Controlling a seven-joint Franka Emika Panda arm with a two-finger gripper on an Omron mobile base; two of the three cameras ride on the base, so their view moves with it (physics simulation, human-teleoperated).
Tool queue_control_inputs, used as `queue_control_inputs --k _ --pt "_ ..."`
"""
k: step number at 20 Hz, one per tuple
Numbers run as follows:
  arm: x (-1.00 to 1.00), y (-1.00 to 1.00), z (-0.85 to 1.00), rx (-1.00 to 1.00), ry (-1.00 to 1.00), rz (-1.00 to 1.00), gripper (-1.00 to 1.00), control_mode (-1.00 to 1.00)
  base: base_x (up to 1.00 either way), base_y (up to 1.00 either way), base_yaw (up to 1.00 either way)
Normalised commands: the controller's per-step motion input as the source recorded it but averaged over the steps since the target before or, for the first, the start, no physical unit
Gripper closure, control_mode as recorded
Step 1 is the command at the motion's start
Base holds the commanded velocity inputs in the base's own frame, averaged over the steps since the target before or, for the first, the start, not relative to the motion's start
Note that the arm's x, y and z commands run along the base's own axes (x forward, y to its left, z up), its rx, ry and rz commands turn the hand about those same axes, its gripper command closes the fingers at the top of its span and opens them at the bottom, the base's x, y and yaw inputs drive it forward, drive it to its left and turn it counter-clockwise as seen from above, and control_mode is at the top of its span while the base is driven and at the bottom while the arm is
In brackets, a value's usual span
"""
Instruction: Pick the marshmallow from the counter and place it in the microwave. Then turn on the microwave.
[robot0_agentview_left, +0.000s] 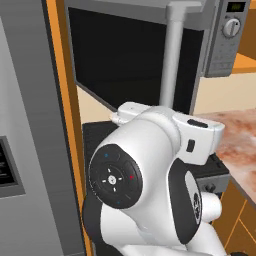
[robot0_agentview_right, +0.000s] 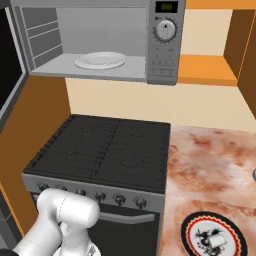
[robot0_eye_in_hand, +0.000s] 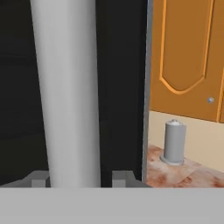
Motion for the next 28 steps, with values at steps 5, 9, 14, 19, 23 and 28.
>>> queue_control_inputs --k 5,9,14,19,23,28 --pt "-0.25 0.16 -0.13 -0.02 0.0 0.0 1.0 -1.0 0.0 0.0 0.0" --pt "-0.24 0.14 -0.12 -0.01 0.0 0.0 1.0 -1.0 0.0 0.0 0.0" --pt "-0.22 0.14 -0.15 -0.01 0.0 0.0 1.0 -1.0 0.0 0.0 0.0" --pt "-0.18 0.14 -0.17 0.0 0.0 0.0 1.0 -1.0 0.0 0.0 0.0" --pt "-0.13 0.14 -0.15 0.0 0.01 0.0 1.0 -1.0 0.0 0.0 0.0" --pt "-0.08 0.19 -0.16 0.0 0.01 0.0 -1.0 -1.0 0.0 0.0 0.0"
